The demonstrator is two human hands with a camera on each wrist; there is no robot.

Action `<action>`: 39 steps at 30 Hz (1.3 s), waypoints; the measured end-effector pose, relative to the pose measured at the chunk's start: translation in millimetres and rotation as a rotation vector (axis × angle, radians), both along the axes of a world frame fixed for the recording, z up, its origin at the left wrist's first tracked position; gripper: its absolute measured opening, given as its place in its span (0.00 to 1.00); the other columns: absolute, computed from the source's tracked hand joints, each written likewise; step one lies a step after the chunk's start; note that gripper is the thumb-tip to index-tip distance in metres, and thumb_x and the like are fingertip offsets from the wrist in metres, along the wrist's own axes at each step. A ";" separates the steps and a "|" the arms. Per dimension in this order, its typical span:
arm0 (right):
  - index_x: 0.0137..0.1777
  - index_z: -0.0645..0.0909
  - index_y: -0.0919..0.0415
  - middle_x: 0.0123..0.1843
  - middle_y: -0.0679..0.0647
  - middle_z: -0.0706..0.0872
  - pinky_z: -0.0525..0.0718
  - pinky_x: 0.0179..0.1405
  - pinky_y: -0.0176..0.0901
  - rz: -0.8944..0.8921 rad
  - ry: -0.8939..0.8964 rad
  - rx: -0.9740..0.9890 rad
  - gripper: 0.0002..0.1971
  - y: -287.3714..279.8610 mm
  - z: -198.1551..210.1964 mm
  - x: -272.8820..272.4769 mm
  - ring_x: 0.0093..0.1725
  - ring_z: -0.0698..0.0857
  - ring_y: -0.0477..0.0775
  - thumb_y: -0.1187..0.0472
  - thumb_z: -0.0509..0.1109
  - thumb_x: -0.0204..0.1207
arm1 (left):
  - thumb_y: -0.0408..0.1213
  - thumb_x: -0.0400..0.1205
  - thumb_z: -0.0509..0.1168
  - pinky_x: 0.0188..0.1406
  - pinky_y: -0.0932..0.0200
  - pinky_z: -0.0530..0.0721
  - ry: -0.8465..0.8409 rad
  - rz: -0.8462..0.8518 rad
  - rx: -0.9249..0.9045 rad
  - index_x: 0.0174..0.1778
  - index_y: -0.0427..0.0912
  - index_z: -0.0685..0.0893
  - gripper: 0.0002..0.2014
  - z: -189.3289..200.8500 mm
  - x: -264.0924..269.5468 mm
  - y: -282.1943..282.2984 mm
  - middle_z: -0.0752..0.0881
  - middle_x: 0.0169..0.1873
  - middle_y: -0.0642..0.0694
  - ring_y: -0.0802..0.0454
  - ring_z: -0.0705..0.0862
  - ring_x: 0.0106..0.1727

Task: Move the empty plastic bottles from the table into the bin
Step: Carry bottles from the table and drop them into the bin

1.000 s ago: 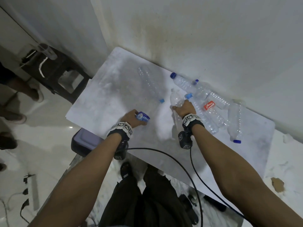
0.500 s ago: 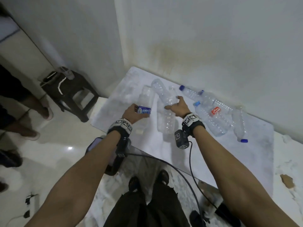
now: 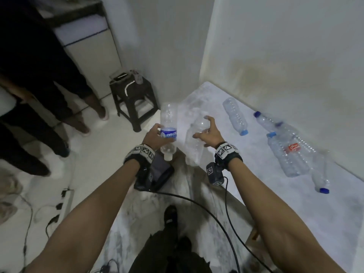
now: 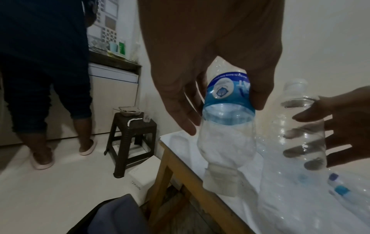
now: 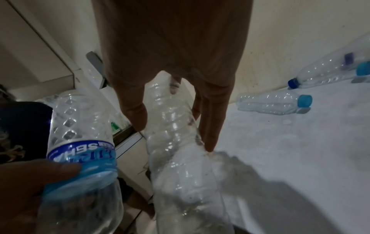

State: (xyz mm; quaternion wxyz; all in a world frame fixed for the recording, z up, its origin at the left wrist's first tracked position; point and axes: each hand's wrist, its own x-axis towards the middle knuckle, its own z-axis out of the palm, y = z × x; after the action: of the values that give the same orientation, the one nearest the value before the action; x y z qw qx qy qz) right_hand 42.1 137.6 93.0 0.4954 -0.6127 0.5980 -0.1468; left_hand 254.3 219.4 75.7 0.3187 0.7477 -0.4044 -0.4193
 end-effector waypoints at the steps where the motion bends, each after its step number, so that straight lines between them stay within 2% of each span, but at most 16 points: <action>1: 0.74 0.58 0.40 0.57 0.63 0.79 0.90 0.43 0.57 0.006 -0.004 -0.007 0.42 10.4 -2.7 3.7 0.50 0.84 0.63 0.56 0.80 0.66 | 0.49 0.58 0.81 0.53 0.51 0.83 -0.006 0.018 -0.008 0.54 0.44 0.76 0.32 2.1 0.8 12.9 0.85 0.48 0.44 0.43 0.86 0.52; 3: 0.71 0.59 0.39 0.57 0.62 0.79 0.90 0.42 0.57 0.016 -0.016 -0.020 0.41 32.3 -7.6 12.3 0.52 0.85 0.66 0.53 0.81 0.64 | 0.52 0.57 0.77 0.46 0.54 0.81 -0.018 0.049 -0.042 0.50 0.46 0.75 0.29 4.2 3.8 35.6 0.84 0.45 0.48 0.46 0.84 0.47; 6: 0.69 0.60 0.39 0.62 0.58 0.77 0.88 0.54 0.61 0.033 -0.036 -0.047 0.43 61.0 -16.8 26.0 0.59 0.84 0.65 0.49 0.82 0.57 | 0.49 0.59 0.80 0.45 0.56 0.81 -0.012 0.121 -0.079 0.52 0.44 0.78 0.29 1.5 11.7 66.8 0.86 0.49 0.46 0.46 0.86 0.49; 9: 0.73 0.61 0.47 0.62 0.56 0.77 0.81 0.61 0.50 0.064 -0.028 -0.077 0.44 80.6 -18.3 43.1 0.62 0.81 0.61 0.53 0.83 0.60 | 0.48 0.63 0.82 0.51 0.54 0.85 -0.004 0.183 -0.093 0.62 0.45 0.75 0.34 -0.2 23.2 92.2 0.88 0.54 0.44 0.46 0.87 0.52; 13: 0.76 0.61 0.51 0.66 0.58 0.77 0.80 0.64 0.49 0.080 -0.033 -0.103 0.45 91.4 -16.8 71.8 0.64 0.81 0.60 0.56 0.82 0.62 | 0.50 0.66 0.81 0.59 0.46 0.85 -0.027 0.192 -0.134 0.77 0.54 0.60 0.48 3.1 43.7 113.6 0.86 0.59 0.41 0.42 0.87 0.56; 16: 0.77 0.55 0.46 0.62 0.52 0.77 0.81 0.62 0.49 0.076 -0.037 -0.121 0.48 97.7 -19.1 96.7 0.59 0.82 0.57 0.56 0.82 0.62 | 0.51 0.66 0.80 0.58 0.46 0.84 -0.022 0.183 -0.125 0.79 0.62 0.52 0.52 -1.3 65.6 122.6 0.86 0.62 0.41 0.40 0.88 0.55; 19: 0.80 0.48 0.39 0.50 0.49 0.82 0.85 0.55 0.50 0.120 -0.014 -0.138 0.52 102.2 -31.3 120.0 0.50 0.86 0.57 0.55 0.81 0.63 | 0.52 0.67 0.79 0.53 0.52 0.84 -0.003 0.174 -0.119 0.78 0.66 0.50 0.52 -18.9 91.1 125.2 0.85 0.63 0.42 0.43 0.88 0.54; 21: 0.81 0.46 0.36 0.47 0.47 0.86 0.86 0.54 0.51 0.157 -0.016 -0.125 0.55 101.9 -47.0 137.3 0.48 0.89 0.58 0.55 0.81 0.63 | 0.50 0.68 0.79 0.54 0.51 0.85 0.010 0.168 -0.108 0.79 0.66 0.49 0.52 -38.7 110.2 122.8 0.84 0.64 0.42 0.44 0.88 0.56; 23: 0.80 0.47 0.31 0.58 0.52 0.87 0.86 0.59 0.52 0.157 -0.030 -0.109 0.56 103.1 -67.8 156.9 0.54 0.89 0.55 0.54 0.83 0.61 | 0.48 0.68 0.80 0.57 0.45 0.86 0.023 0.184 -0.084 0.80 0.64 0.47 0.54 -63.8 130.5 119.0 0.83 0.65 0.40 0.43 0.87 0.56; 25: 0.78 0.48 0.28 0.70 0.56 0.82 0.82 0.65 0.56 0.157 0.010 -0.118 0.55 103.6 -92.7 174.2 0.62 0.86 0.58 0.48 0.81 0.57 | 0.46 0.67 0.80 0.61 0.41 0.84 0.040 0.193 -0.051 0.81 0.61 0.46 0.55 -91.9 149.0 116.4 0.82 0.67 0.39 0.41 0.86 0.59; 26: 0.78 0.49 0.28 0.71 0.57 0.80 0.81 0.67 0.59 0.159 0.040 -0.118 0.55 103.3 -107.1 181.4 0.64 0.85 0.61 0.46 0.80 0.56 | 0.46 0.67 0.80 0.62 0.41 0.83 0.048 0.193 -0.048 0.81 0.61 0.46 0.55 -105.8 157.3 114.9 0.81 0.68 0.39 0.40 0.86 0.60; 30: 0.73 0.53 0.30 0.64 0.58 0.82 0.85 0.60 0.65 0.127 0.125 -0.096 0.50 99.6 -169.3 206.5 0.56 0.87 0.66 0.51 0.80 0.57 | 0.45 0.69 0.79 0.65 0.42 0.81 0.075 0.196 -0.008 0.83 0.52 0.44 0.57 -168.6 183.4 108.4 0.80 0.68 0.39 0.38 0.84 0.62; 33: 0.72 0.54 0.32 0.64 0.58 0.81 0.86 0.58 0.66 0.101 0.136 -0.114 0.50 98.4 -221.9 218.3 0.56 0.88 0.66 0.54 0.82 0.56 | 0.40 0.68 0.80 0.63 0.47 0.82 0.096 0.214 0.048 0.80 0.47 0.56 0.50 -225.7 190.3 106.0 0.82 0.61 0.43 0.40 0.85 0.61; 35: 0.72 0.55 0.32 0.65 0.57 0.82 0.86 0.58 0.64 0.064 0.122 -0.125 0.49 97.5 -254.4 223.8 0.57 0.87 0.64 0.57 0.83 0.59 | 0.42 0.65 0.82 0.61 0.46 0.84 0.105 0.231 0.085 0.71 0.45 0.67 0.41 -264.9 193.5 103.6 0.82 0.53 0.49 0.41 0.85 0.59; 37: 0.72 0.55 0.33 0.65 0.57 0.82 0.87 0.56 0.64 0.033 0.125 -0.140 0.47 97.4 -287.1 227.5 0.57 0.87 0.64 0.60 0.81 0.62 | 0.47 0.59 0.82 0.57 0.43 0.86 0.116 0.236 0.096 0.62 0.47 0.72 0.38 -301.4 194.4 100.2 0.82 0.50 0.52 0.43 0.86 0.55; 39: 0.73 0.55 0.34 0.65 0.57 0.81 0.87 0.55 0.64 0.021 0.137 -0.168 0.47 99.2 -319.2 229.7 0.56 0.87 0.65 0.62 0.80 0.63 | 0.49 0.57 0.80 0.55 0.43 0.87 0.113 0.234 0.098 0.58 0.50 0.72 0.35 -335.1 194.1 96.5 0.83 0.48 0.53 0.45 0.87 0.52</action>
State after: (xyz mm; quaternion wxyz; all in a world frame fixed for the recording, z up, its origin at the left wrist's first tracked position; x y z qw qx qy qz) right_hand 271.8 236.8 -226.2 0.4019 -0.6669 0.6095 -0.1492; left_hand 448.3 315.9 -259.4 0.3508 0.7797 -0.2750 -0.4397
